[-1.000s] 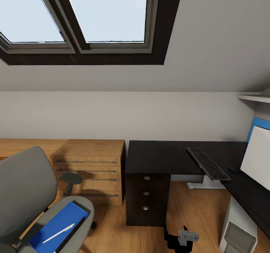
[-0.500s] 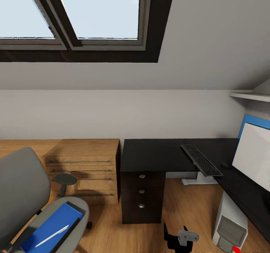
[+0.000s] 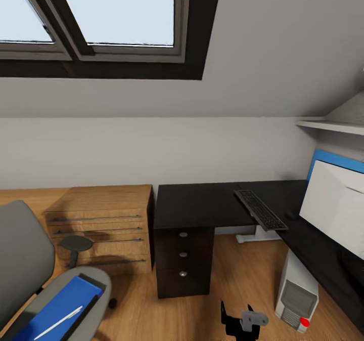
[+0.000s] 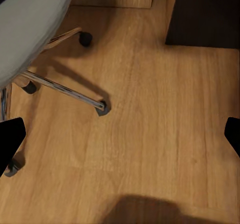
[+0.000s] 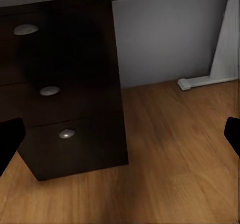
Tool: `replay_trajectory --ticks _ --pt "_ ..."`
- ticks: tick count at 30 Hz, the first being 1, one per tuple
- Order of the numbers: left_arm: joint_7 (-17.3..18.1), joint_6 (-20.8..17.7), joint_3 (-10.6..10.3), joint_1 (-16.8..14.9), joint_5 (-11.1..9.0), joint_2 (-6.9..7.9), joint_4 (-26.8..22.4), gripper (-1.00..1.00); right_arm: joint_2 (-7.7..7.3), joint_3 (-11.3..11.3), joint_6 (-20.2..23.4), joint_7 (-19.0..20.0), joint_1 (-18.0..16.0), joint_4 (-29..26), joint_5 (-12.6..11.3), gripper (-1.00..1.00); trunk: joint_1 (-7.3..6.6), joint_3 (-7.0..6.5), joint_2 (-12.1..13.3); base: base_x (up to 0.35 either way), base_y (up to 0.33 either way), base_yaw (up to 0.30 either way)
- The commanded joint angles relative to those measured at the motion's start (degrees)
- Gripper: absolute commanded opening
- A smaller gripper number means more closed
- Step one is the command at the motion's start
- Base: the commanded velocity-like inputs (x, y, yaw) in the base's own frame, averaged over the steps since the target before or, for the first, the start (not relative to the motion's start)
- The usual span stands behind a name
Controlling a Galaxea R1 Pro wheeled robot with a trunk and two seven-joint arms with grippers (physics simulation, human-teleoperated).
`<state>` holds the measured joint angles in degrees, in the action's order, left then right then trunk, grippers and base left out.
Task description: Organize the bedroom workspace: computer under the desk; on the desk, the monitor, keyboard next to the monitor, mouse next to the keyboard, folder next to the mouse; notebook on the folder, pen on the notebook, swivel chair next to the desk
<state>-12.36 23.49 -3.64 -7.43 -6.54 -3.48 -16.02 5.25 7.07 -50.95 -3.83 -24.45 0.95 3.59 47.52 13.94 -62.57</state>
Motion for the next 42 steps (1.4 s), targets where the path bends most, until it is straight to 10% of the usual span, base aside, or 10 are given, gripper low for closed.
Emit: replay_trajectory --ticks 1,30,42 --pt "-0.2 0.2 -0.4 0.0 -0.6 0.03 0.0 1.0 0.02 0.2 -0.2 -0.4 -0.1 0.1 0.4 1.0 0.0 0.16 -0.1 0.0 0.0 -0.138" --pt "-0.1 0.3 -0.4 0.0 -0.6 -0.03 0.0 1.0 0.02 0.1 -0.2 -1.0 -0.1 0.1 0.5 1.0 0.0 2.63 -0.1 0.0 0.0 -0.151" --pt "-0.2 0.3 -0.4 0.0 -0.6 -0.03 0.0 1.0 0.02 0.1 -0.2 -0.9 -0.1 0.1 0.6 1.0 -2.63 1.45 4.8 0.0 0.0 -0.167"
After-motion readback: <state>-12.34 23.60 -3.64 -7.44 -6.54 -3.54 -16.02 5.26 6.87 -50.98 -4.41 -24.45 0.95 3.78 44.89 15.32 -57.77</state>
